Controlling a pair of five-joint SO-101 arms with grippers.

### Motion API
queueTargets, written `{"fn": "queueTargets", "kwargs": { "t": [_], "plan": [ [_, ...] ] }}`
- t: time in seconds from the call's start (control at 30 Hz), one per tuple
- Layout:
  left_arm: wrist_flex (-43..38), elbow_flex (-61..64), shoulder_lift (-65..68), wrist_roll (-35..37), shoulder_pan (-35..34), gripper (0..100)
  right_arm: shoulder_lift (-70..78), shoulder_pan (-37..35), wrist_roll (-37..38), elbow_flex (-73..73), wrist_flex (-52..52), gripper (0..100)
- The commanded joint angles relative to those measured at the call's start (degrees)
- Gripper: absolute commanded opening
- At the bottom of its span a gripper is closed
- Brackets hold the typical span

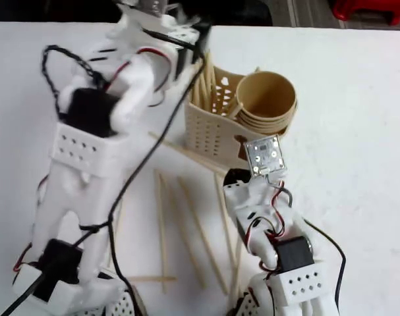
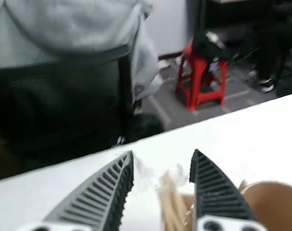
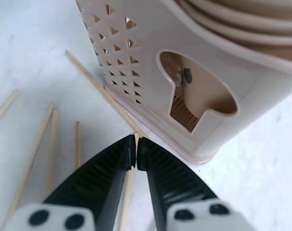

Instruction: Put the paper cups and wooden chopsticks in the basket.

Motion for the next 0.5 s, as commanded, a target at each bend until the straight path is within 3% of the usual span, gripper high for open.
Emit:
{"fn": "queueTargets", "kwargs": {
  "t": [0.0,0.33,0.47],
  "plan": [
    [8.88,-2.55,-4.70,0.00,-5.67,20,-0.84,0.84,0.70,-0.44,-0.04,1.8],
    [34.64,-1.85,-5.41,-9.67,-14.11,21,-0.84,0.84,0.70,-0.44,-0.04,1.9],
    [39.47,5.71,-5.49,-12.13,-16.48,20,-0.84,0.84,0.70,-0.44,-0.04,1.9]
  ]
}}
